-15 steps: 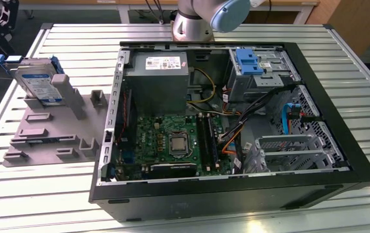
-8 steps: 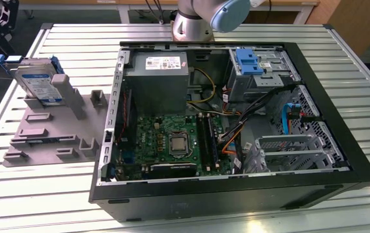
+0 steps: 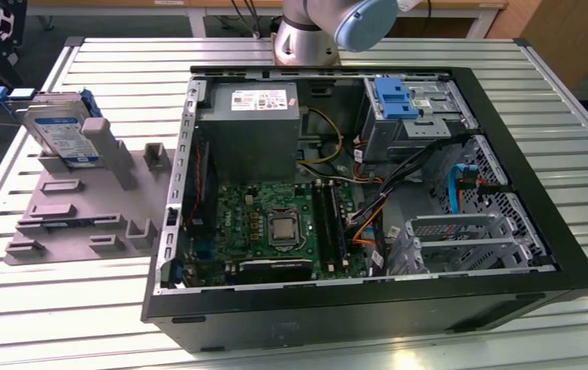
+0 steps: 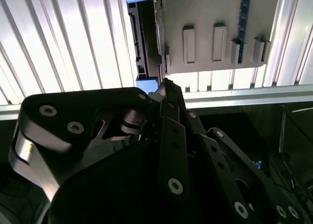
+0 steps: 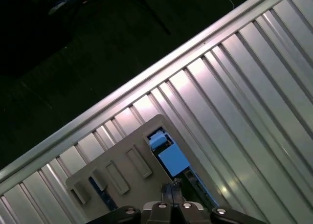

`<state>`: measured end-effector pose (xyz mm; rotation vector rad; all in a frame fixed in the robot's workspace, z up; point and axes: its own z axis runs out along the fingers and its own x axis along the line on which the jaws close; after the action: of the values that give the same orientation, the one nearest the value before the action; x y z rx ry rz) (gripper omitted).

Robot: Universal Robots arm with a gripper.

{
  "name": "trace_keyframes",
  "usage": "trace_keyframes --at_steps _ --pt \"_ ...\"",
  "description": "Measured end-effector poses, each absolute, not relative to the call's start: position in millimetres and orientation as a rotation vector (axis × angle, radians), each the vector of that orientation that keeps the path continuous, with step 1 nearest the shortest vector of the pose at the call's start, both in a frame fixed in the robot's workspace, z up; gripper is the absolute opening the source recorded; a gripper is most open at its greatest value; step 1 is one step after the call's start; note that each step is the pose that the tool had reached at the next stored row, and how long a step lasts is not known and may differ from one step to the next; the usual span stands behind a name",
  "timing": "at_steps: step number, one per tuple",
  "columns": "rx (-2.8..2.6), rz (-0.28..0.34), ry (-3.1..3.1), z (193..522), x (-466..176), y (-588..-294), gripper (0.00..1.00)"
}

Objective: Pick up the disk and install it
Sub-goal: 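Pick up the disk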

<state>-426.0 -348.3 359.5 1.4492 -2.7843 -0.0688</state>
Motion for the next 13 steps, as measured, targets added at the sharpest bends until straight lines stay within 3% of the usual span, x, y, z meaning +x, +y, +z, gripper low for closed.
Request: trace_keyframes --at_steps 13 --pt "1.561 -0.069 -2.721 359.4 -426.0 -348.3 0.11"
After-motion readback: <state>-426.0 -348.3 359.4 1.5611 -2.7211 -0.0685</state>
